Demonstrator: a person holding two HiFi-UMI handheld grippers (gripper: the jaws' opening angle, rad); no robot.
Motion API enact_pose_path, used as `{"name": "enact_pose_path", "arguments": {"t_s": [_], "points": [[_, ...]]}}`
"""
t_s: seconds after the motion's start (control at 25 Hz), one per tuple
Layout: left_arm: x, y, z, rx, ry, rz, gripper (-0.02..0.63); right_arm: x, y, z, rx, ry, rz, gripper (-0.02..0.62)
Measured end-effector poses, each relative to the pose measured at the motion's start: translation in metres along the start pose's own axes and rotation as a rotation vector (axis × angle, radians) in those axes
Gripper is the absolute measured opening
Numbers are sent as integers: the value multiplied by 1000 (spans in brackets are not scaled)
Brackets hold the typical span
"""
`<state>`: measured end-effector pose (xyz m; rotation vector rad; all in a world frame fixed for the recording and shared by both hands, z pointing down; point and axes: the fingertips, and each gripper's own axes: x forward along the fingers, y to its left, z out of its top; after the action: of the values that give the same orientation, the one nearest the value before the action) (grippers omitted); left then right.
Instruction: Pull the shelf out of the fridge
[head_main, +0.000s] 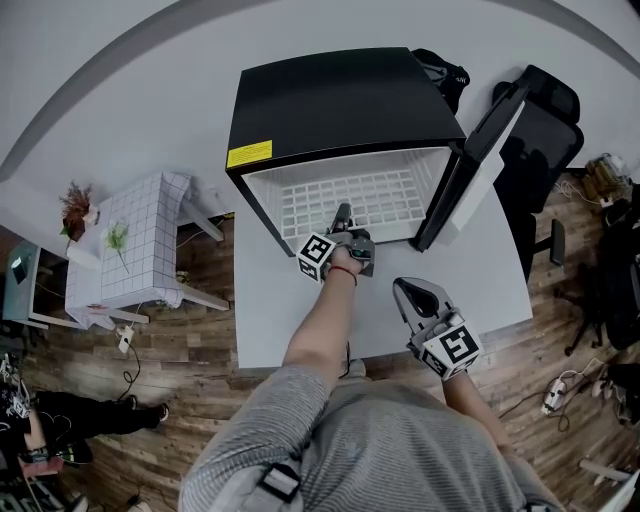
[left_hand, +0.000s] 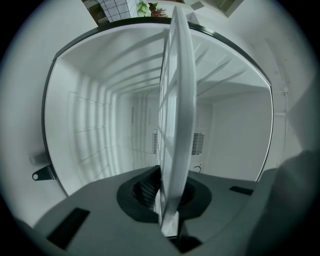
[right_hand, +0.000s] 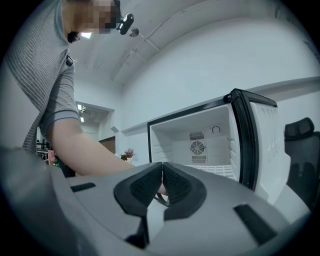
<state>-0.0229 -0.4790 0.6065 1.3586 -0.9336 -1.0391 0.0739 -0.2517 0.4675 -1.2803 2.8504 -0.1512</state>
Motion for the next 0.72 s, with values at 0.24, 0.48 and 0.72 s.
{"name": "enact_pose_path", "arguments": {"t_s": [0.24,0.48,0.72], "points": [[-13,0,-5,-2,1,-3,28,-3,8,2,-9,-5,13,14],[-21,0,-9,-5,1,4,28,-7,15,5,-17,-6,20,14],[-28,-3,-12,-9,-5,7,28,-16,20,7,-24,-3,15,14]]}}
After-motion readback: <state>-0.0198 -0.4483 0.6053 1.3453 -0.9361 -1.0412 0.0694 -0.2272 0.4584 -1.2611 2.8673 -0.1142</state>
